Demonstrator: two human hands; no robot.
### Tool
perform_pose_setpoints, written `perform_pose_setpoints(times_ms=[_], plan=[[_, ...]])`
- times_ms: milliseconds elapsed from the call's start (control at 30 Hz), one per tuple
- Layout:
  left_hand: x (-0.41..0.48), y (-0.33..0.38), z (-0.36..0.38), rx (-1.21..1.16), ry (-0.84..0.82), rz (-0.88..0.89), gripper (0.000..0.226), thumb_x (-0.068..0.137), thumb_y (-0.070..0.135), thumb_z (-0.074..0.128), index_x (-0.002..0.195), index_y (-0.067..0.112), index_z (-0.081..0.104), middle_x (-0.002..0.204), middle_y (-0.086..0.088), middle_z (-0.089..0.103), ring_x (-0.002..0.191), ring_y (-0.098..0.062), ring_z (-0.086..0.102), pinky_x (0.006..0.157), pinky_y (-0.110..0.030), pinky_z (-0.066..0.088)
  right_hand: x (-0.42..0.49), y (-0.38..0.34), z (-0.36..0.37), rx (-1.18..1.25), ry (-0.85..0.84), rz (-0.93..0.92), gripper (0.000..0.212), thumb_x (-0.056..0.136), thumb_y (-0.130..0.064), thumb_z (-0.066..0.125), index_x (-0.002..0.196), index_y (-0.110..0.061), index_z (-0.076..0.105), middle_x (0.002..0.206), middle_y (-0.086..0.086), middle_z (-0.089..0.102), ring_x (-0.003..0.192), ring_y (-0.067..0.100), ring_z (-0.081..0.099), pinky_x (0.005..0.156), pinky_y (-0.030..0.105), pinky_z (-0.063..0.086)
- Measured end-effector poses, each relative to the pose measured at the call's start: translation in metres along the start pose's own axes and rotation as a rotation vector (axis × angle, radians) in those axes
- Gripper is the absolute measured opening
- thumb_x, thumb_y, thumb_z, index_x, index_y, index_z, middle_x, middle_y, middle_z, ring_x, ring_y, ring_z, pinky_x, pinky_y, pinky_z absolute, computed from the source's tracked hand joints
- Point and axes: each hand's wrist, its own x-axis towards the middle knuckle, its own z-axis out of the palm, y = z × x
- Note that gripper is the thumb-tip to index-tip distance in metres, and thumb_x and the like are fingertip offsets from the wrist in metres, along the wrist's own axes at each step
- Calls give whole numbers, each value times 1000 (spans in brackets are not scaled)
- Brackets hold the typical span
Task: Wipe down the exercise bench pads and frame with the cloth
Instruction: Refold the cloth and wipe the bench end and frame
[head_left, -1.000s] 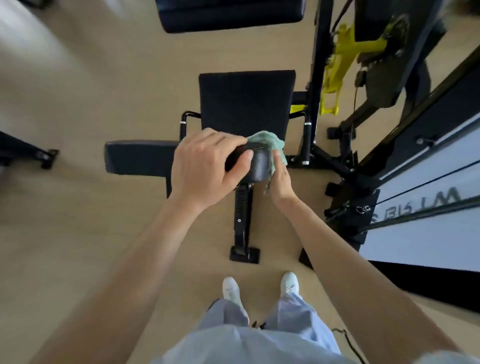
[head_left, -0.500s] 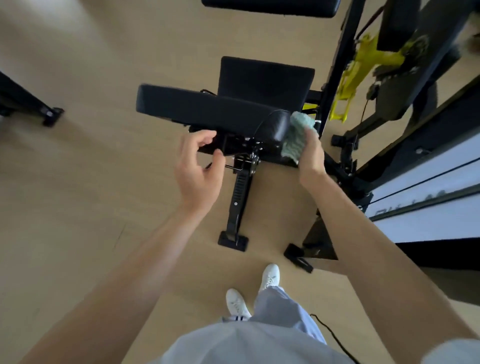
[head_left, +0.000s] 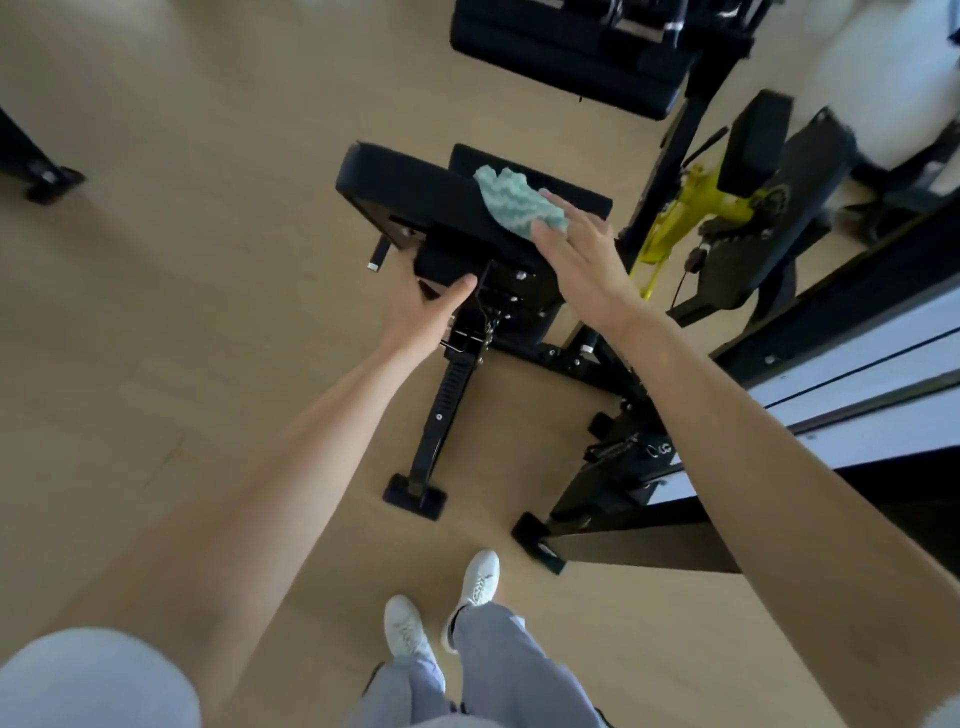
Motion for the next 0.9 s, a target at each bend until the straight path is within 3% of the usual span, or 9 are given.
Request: perform_pose_setpoints(times_ms=[100, 233, 300, 367, 467, 600, 667, 800, 900], plan=[[-3, 0, 0, -16, 25, -18, 48, 94, 25, 77, 129, 23, 46, 112, 21, 57, 96, 28, 53, 84, 1, 42, -31, 14, 7, -129, 44, -98, 41, 111, -26, 34, 137, -7, 60, 163, -5, 29, 135, -24, 1, 122, 22, 1], [-8, -12, 7, -67, 78, -3, 51, 93, 34, 76, 134, 17, 51, 125, 8, 64, 110, 16, 56, 96, -13, 49, -70, 52, 25, -112, 233, -129, 42, 110, -33, 36, 136, -12, 60, 150, -21, 38, 141, 9, 46, 103, 19, 45], [-12, -16, 11, -86, 94, 10, 48, 96, 29, 73, 136, 18, 50, 125, 15, 62, 110, 24, 53, 93, -2, 42, -82, 66, 34, 16, 336, 24, 35, 109, -37, 35, 106, -16, 63, 102, -22, 63, 81, -3, 65, 63, 17, 45], [-18, -27, 15, -128, 129, -23, 41, 99, 24, 70, 133, 20, 49, 128, 15, 60, 116, 20, 53, 102, -7, 44, -87, 88, 45, 150, 385, 253, 46, 110, -39, 36, 69, -19, 46, 54, -16, 41, 41, 5, 37, 44, 22, 25], [-32, -61, 28, -91, 114, -72, 36, 99, 30, 67, 131, 18, 56, 129, 16, 56, 114, 18, 50, 110, -37, 48, -81, 127, 58, 466, 440, 608, 55, 104, -54, 41, 64, -16, 46, 54, -5, 52, 49, 9, 49, 49, 27, 41], [-39, -115, 62, -50, 102, -141, 63, 94, 35, 73, 149, 20, 46, 130, 26, 50, 124, 11, 48, 115, -37, 43, -52, 188, 75, 835, 491, 936, 45, 94, -62, 57, 100, -18, 66, 102, 10, 76, 91, 30, 77, 85, 48, 63], [-24, -125, 78, -126, 149, -176, 74, 92, 30, 76, 153, 17, 37, 143, 11, 48, 134, 2, 45, 119, -37, 40, -28, 224, 84, 930, 470, 984, 40, 95, -57, 59, 99, -17, 61, 106, 7, 74, 93, 29, 76, 85, 47, 62], [35, -129, 106, -195, 231, -18, 93, 78, 22, 90, 149, 12, 30, 137, 9, 45, 112, 28, 47, 99, -5, 44, 32, 295, 108, 1032, 439, 1006, 34, 98, -54, 55, 103, -20, 61, 96, 6, 70, 85, 27, 70, 77, 40, 57], [69, -130, 124, -284, 314, 32, 92, 70, 23, 94, 138, 10, 33, 125, -2, 64, 101, 7, 66, 94, -21, 56, 118, 399, 141, 901, 331, 887, 25, 89, -59, 54, 79, -38, 61, 74, -13, 59, 67, 10, 58, 83, 37, 54]])
